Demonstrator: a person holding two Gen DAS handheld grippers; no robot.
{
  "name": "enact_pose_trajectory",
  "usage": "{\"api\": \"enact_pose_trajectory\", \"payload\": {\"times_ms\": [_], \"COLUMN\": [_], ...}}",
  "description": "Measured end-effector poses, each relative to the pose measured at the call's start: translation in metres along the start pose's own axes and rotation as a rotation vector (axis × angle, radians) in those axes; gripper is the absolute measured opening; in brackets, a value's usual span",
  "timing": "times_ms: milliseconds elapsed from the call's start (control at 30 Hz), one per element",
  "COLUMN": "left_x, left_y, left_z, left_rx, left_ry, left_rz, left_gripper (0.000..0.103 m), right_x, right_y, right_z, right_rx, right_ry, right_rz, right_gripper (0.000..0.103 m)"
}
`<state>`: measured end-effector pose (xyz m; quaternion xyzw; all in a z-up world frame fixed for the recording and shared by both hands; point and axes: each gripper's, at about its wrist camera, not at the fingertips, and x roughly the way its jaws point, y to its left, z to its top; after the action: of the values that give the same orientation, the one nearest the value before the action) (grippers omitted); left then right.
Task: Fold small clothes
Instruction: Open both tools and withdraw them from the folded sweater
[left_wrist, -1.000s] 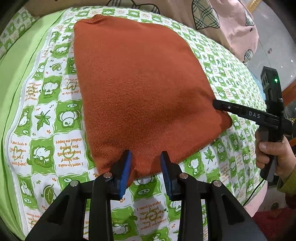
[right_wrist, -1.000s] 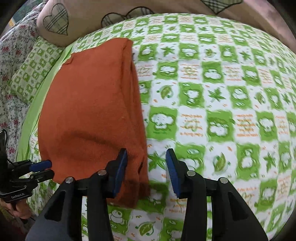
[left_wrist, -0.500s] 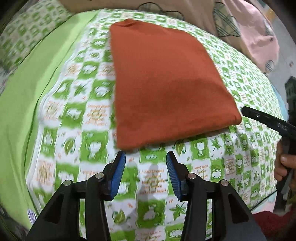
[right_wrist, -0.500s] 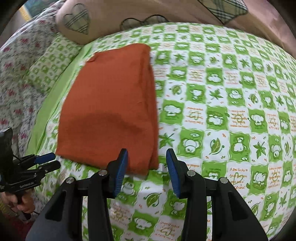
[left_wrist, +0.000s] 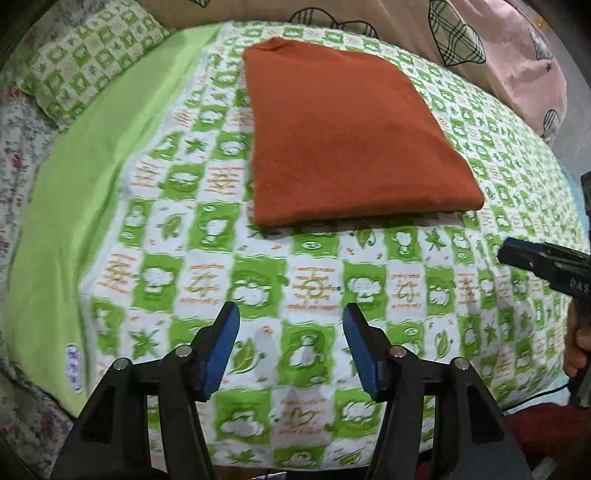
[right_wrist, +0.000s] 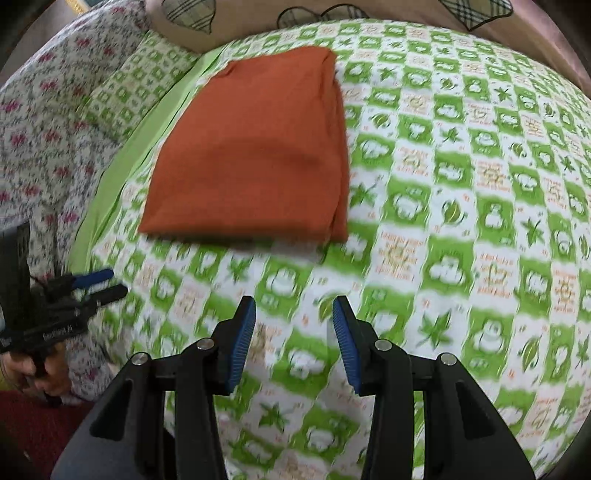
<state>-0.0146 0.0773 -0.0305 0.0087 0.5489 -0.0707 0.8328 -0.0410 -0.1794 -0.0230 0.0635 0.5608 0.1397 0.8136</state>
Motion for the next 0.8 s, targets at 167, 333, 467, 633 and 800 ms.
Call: {"api": "enact_pose_trajectory", "payload": {"times_ms": [167, 333, 467, 633, 800], "left_x": [-0.013, -0.008, -0.005, -0.009, -0.013], "left_y": [0.005, 0.009, 0.007, 0.001, -0.004], "left_z": [-0.014, -0.015, -0.004, 0.019, 0.047], "left_rx": [0.023, 0.013, 0.005, 0.021, 0.007], "left_ry": [-0.035, -0.017, -0.029, -0.091, -0.129], "left_rz": [0.083, 0.104, 0.103, 0.112, 0.105], "left_gripper": [0.066, 0.069, 0.069, 0.072, 0.077], "right_x": [-0.001, -0.002, 0.002, 0.002, -0.002], "right_y": [0.012, 0.020, 0.027, 0.036, 0.032], "right_z": [-0.013, -0.016, -0.011, 0.004, 0.033], "right_rx": [-0.052, -0.096, -0.106, -0.133, -0.114], "right_ry": [0.041, 0.036, 0.034, 0.003, -0.051], "right_rz": [0.022, 0.026, 0.030, 0.018, 0.004], "right_gripper": [0.051, 0.061, 0.064, 0.065, 0.067]}}
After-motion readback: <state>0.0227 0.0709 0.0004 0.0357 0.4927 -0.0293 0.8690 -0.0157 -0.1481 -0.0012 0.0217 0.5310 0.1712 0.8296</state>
